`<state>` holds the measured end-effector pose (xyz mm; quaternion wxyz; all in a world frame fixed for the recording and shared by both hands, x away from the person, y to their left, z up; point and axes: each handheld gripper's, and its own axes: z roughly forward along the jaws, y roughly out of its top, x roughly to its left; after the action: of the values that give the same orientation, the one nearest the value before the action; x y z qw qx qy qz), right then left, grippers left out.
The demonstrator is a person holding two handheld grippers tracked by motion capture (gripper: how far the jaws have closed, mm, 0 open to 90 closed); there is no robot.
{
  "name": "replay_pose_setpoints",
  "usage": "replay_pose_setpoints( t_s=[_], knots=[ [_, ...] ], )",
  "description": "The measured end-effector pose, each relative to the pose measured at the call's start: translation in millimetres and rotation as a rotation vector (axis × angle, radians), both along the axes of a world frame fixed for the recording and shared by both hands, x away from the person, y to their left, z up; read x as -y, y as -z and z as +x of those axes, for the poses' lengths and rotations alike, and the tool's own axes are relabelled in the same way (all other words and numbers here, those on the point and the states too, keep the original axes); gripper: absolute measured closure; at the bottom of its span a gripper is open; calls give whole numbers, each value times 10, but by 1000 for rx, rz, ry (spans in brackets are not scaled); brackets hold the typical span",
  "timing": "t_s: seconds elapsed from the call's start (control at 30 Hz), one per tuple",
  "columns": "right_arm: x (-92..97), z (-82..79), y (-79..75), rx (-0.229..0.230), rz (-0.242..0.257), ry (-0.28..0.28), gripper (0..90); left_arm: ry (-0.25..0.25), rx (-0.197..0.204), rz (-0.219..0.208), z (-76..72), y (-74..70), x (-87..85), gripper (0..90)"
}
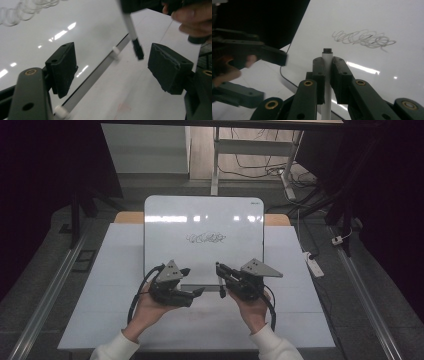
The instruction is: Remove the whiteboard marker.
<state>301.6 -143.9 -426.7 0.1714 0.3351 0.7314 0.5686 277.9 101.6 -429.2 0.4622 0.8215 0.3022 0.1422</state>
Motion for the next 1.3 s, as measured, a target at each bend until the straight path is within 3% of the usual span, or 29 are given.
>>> replay_pose_setpoints(
  t_s=[0.27, 0.7, 0.77, 0.87, 0.97, 1.13, 1.3],
  knots=[
    [-135, -97, 40, 15, 3, -36, 806, 47, -35, -16, 99, 89, 162, 304],
    [-305, -206, 92, 27, 22, -71, 806, 103, -61, -55, 119, 142, 122, 603],
    [-314, -220, 90, 36, 24, -74, 805, 118, -73, -67, 128, 153, 113, 684],
    [-320, -230, 91, 42, 19, -73, 804, 105, -75, -60, 133, 157, 98, 789],
    [-307, -221, 88, 36, 20, -93, 796, 102, -83, -62, 148, 162, 52, 806],
    [-223, -170, 48, 51, -4, -167, 652, 115, -87, -44, 136, 169, 9, 809],
    [-27, 16, 53, -6, -76, -348, 516, 159, -95, -40, 112, 178, -79, 809]
  ],
)
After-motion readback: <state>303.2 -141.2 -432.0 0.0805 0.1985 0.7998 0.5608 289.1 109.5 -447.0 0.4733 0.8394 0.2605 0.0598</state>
